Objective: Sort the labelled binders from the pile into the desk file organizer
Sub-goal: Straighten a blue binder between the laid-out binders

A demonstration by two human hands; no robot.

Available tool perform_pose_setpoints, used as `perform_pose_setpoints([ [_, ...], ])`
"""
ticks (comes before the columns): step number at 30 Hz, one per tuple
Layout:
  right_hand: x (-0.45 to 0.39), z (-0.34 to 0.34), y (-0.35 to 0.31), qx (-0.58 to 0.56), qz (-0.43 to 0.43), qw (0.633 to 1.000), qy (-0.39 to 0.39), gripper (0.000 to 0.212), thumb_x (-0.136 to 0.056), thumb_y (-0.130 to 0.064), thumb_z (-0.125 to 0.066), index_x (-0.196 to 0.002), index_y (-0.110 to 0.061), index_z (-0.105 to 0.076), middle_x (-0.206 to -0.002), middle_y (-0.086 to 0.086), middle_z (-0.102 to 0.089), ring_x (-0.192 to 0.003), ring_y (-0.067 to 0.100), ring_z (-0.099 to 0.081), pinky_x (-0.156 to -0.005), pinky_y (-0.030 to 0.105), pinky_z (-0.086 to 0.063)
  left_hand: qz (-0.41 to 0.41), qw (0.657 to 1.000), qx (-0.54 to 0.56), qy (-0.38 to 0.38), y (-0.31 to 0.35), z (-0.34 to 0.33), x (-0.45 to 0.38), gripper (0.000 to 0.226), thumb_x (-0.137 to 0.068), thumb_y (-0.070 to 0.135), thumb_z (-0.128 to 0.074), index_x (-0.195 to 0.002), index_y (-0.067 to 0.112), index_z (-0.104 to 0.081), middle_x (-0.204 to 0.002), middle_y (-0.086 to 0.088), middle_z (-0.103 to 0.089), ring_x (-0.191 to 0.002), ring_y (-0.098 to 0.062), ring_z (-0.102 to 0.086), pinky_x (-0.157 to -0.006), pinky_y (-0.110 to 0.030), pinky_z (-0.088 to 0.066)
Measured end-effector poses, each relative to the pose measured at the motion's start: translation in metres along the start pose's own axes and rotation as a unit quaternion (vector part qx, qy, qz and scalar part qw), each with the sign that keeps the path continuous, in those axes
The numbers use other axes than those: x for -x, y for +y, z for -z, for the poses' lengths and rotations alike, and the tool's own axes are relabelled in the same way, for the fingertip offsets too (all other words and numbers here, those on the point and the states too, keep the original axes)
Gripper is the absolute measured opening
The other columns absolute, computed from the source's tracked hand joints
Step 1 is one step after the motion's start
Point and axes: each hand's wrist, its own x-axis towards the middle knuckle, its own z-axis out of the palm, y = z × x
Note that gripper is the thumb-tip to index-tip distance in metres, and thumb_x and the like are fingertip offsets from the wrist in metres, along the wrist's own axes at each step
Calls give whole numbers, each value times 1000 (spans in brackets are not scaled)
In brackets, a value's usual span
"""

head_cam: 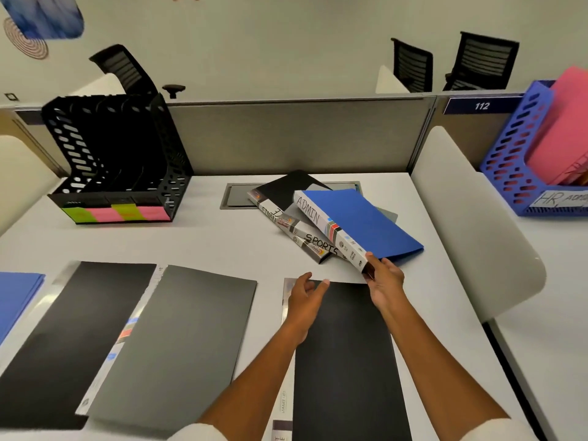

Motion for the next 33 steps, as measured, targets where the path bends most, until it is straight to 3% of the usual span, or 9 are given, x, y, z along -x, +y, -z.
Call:
perform_pose_setpoints([
  [7, 63, -4, -2, -50, 40, 997, -44, 19, -86, -12, -70, -101, -20, -63, -111, 9, -67, -110, 26, -60, -84, 41, -55, -9, 992, 90, -86, 23, 9, 13, 69, -91, 50, -57, -148, 20, -34, -150, -8, -41, -139, -28, -39, -113, -43, -37],
  [11, 110, -9, 13, -38, 83, 992, -82, 28, -85, -17, -71, -113, -20, -64, -116, 10, -68, -110, 27, -62, -85, 42, -57, -33, 967, 195, -159, 29, 35, 23, 50, -92, 46, -57, -135, 23, -47, -126, -1, -60, -135, -27, -46, -112, -47, -35],
  [13, 136, -15, 26, -27, 102, 990, -91, 34, -84, -20, -72, -117, -20, -63, -115, 10, -68, -109, 28, -64, -88, 44, -56, -40, 954, 238, -181, 31, 55, 29, 50, -91, 43, -59, -135, 21, -47, -124, -4, -65, -126, -24, -56, -105, -43, -44],
  [16, 169, -29, 52, -17, 113, 989, -94, 33, -85, -21, -72, -117, -20, -64, -113, 10, -69, -108, 27, -66, -84, 39, -57, -36, 944, 284, -163, 29, 89, 37, 54, -90, 37, -64, -136, 19, -45, -120, -10, -68, -112, -24, -66, -95, -44, -54],
  [18, 191, -43, 75, -25, 114, 987, -106, 31, -86, -18, -70, -117, -18, -65, -112, 10, -70, -106, 25, -67, -81, 35, -58, -32, 946, 292, -137, 21, 118, 39, 53, -90, 32, -66, -135, 15, -46, -120, -15, -67, -109, -29, -67, -94, -51, -54],
  [24, 246, -87, 143, 8, 135, 983, -122, 30, -86, -14, -69, -116, -11, -63, -105, 8, -74, -101, 24, -69, -84, 34, -56, -31, 941, 325, -91, -8, 206, 41, 44, -92, 16, -64, -130, -1, -50, -116, -17, -66, -104, -29, -65, -90, -46, -54],
  [27, 266, -108, 175, 33, 152, 984, -87, 33, -86, -21, -70, -117, -10, -64, -97, 4, -75, -95, 21, -71, -72, 27, -57, -28, 943, 322, -84, -26, 248, 42, 41, -92, 14, -62, -128, -3, -51, -110, -15, -65, -98, -25, -64, -80, -38, -55],
  [30, 274, -118, 198, 73, 171, 982, 26, 46, -86, -30, -72, -126, -17, -55, -88, 2, -70, -83, 17, -68, -77, 34, -58, -28, 949, 305, -74, -44, 289, 42, 39, -94, 16, -59, -128, -2, -51, -112, -16, -66, -97, -25, -65, -69, -31, -55],
  [33, 275, -120, 209, 167, 194, 957, 135, 59, -81, -37, -75, -127, -24, -40, -106, 4, -59, -93, 21, -61, -82, 42, -54, -28, 960, 272, -63, -61, 328, 39, 33, -96, 20, -55, -124, 4, -57, -115, -17, -69, -97, -30, -68, -74, -37, -59],
])
